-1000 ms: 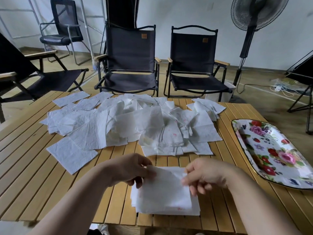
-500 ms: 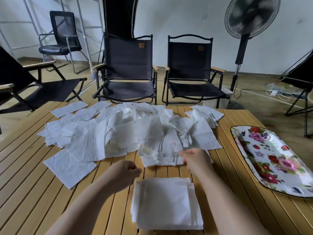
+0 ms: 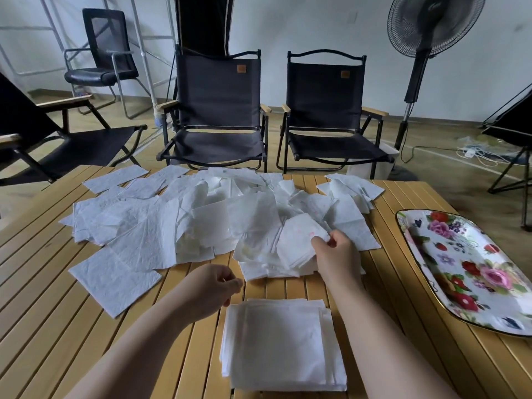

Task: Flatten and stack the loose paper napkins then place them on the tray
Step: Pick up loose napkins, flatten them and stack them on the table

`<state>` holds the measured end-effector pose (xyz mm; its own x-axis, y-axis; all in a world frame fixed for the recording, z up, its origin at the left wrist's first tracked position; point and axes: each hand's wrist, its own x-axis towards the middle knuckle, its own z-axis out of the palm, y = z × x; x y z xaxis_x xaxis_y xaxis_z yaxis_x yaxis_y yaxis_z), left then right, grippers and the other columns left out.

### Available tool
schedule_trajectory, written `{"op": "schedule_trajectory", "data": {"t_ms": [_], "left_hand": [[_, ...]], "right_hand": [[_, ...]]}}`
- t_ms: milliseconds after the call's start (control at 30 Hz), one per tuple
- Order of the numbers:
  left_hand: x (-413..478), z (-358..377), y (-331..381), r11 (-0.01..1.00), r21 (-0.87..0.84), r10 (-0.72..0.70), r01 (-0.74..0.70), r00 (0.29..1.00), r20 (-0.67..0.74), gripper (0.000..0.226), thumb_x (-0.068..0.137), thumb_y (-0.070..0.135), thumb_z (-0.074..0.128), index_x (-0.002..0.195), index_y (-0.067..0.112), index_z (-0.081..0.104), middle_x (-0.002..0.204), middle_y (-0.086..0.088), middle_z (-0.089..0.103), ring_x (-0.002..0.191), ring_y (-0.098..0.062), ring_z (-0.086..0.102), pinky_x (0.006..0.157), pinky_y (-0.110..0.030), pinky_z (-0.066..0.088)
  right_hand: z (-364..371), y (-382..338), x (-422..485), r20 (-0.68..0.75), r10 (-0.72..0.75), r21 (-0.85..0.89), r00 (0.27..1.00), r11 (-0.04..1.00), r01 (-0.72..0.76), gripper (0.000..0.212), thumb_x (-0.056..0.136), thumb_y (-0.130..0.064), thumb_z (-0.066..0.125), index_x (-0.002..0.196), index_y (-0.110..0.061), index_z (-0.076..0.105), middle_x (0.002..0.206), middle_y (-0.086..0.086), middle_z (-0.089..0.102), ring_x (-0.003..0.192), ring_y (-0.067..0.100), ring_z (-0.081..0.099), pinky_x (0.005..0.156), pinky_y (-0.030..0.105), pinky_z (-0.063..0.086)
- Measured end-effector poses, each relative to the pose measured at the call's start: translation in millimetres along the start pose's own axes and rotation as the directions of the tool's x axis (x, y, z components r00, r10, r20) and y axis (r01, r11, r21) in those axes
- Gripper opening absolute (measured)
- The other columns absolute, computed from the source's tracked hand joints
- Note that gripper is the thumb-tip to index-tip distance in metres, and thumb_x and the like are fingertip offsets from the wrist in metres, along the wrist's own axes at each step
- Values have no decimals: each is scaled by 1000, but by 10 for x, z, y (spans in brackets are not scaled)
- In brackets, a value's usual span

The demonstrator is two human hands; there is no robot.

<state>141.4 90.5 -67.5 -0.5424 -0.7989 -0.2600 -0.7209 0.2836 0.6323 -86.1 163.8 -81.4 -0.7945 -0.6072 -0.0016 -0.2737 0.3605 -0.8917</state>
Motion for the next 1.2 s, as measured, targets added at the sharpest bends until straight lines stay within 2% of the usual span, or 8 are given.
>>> {"op": "schedule_trajectory", "data": {"t_ms": [200, 367, 567, 733, 867, 967, 1100, 1200], "left_hand": [[4, 43, 45, 1000, 14, 18, -18, 1000, 16, 25, 98, 38, 56, 81, 25, 68, 69, 5, 68, 56, -5, 52, 54, -19, 41], [-7, 74, 52, 1000, 21, 7, -8, 1000, 20, 24, 97, 39, 57, 82, 25, 69, 70, 5, 70, 60, -7, 56, 57, -21, 43], [-57, 44, 101, 998, -49, 24, -24, 1000, -13, 25, 98, 38, 55, 88, 22, 70, 80, 1, 71, 62, -10, 54, 58, -24, 42], [-198, -97, 298, 789, -614, 56, 20, 993, 105, 43, 91, 59, 49, 115, 29, 65, 112, 2, 73, 106, -19, 66, 92, -39, 51], [-274, -153, 330, 540, -837, 200, 92, 951, 234, 52, 85, 58, 65, 115, 16, 72, 120, -16, 69, 109, -34, 65, 97, -46, 47], [-337, -113, 347, 620, -783, 169, 60, 963, 208, 23, 85, 32, 74, 97, 12, 77, 93, -10, 72, 77, -16, 62, 68, -27, 46], [-383, -81, 319, 742, -665, 86, 80, 973, 212, 11, 88, 24, 73, 79, 18, 73, 70, 2, 61, 58, -8, 49, 53, -18, 37], [-402, -72, 286, 831, -548, 41, 93, 973, 227, 13, 87, 29, 75, 84, 16, 72, 67, 3, 58, 56, -9, 47, 50, -19, 38]], "right_hand": [[-138, 74, -9, 216, 411, 347, 886, 816, -463, 27, 89, -30, 76, 99, -7, 66, 74, 10, 67, 59, 17, 59, 47, 26, 44], [-204, -41, -96, 122, 223, 173, 967, 955, -242, 16, 92, -27, 66, 101, -15, 66, 87, 4, 69, 72, 18, 64, 60, 31, 48], [-369, -358, -284, 182, 111, 350, 977, 921, -170, 3, 91, -21, 62, 90, -21, 65, 92, 0, 71, 90, 23, 66, 75, 37, 49], [-581, -484, -460, 514, -31, 564, 857, 765, -310, 39, 75, -27, 68, 112, -15, 69, 104, 10, 75, 94, 28, 71, 78, 45, 57], [-691, -487, -564, 527, -85, 462, 846, 864, -201, 40, 73, -31, 78, 112, -19, 73, 106, 9, 76, 99, 28, 74, 81, 44, 60], [-752, -441, -623, 553, -43, 256, 832, 959, -120, 25, 84, -23, 80, 108, -16, 75, 103, 6, 78, 96, 26, 75, 87, 45, 59], [-891, -379, -710, 662, 132, -89, 738, 991, -97, 24, 89, -25, 75, 107, -10, 71, 94, 9, 78, 62, 20, 68, 45, 23, 45], [-921, -344, -739, 737, 238, -229, 632, 969, -98, 21, 96, -23, 69, 110, -9, 67, 96, 12, 77, 51, 12, 61, 37, 17, 32]]}}
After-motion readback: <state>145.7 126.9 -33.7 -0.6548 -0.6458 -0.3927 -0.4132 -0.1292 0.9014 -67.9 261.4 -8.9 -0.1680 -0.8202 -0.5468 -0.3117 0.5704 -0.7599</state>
